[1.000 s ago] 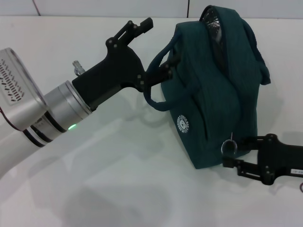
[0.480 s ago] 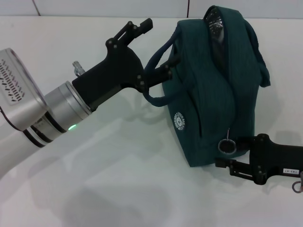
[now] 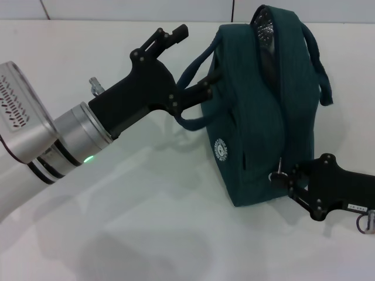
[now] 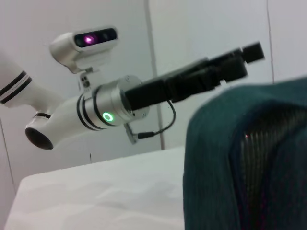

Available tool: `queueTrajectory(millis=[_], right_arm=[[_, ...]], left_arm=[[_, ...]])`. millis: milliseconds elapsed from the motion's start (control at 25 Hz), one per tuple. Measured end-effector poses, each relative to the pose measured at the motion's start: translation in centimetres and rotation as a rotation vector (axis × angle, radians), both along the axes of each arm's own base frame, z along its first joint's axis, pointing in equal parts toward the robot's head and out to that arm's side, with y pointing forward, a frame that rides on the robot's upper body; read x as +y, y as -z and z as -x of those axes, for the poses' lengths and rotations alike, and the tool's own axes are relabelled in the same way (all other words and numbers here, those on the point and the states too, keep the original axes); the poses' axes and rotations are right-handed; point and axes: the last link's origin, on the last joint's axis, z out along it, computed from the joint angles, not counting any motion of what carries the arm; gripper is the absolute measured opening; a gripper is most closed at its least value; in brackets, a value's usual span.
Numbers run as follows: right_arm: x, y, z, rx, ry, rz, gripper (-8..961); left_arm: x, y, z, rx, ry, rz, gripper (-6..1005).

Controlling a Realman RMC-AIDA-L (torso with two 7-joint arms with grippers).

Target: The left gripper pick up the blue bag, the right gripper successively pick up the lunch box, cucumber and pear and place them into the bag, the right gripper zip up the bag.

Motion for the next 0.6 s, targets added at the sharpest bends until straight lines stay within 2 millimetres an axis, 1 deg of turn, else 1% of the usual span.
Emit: queueTrajectory(millis=[120, 240, 360, 600], right_arm=[[-0.3, -0.1, 0.2, 0.003, -0.047, -0.012, 22], [-0.6, -0.4, 0.7, 0.018, -0.106, -0.018, 18], [-0.5, -0.9, 1.1, 0.018, -0.166, -0.026, 14], [-0.3, -1.5, 2.8, 0.022, -0.368, -0.088, 14]], left_arm=[[-0.1, 0.1, 0.1, -0.004, -0.006, 0.006, 878], [-0.4, -0.2, 0.3, -0.034, -0.021, 0.003, 878], [-1.2, -0.8, 0.6, -0.092, -0.025, -0.02, 877], [-3.0, -2.8, 1.7, -0.224, -0.037, -0.09, 877]])
